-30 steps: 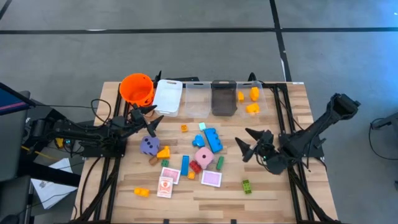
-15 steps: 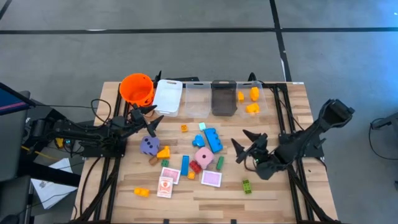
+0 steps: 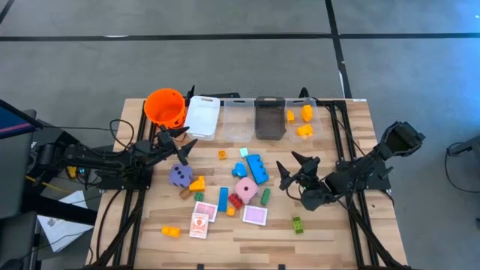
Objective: Pick & Place Toys
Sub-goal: Put the small green game piece into the black bin
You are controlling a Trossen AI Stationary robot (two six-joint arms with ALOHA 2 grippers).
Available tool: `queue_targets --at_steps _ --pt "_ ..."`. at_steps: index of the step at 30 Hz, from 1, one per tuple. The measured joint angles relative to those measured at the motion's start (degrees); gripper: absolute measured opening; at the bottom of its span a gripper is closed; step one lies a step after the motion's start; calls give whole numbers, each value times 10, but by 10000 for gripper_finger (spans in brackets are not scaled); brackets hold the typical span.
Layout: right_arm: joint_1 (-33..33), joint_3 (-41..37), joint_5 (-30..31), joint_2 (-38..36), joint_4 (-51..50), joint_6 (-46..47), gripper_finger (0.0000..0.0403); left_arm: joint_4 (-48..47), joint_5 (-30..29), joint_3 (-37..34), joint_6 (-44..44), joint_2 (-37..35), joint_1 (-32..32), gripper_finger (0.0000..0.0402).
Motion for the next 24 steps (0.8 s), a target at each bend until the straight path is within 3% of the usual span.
queue_targets --at_steps 24 --pt "0 0 1 -1 7 -4 368 0 0 0 0 0 0 301"
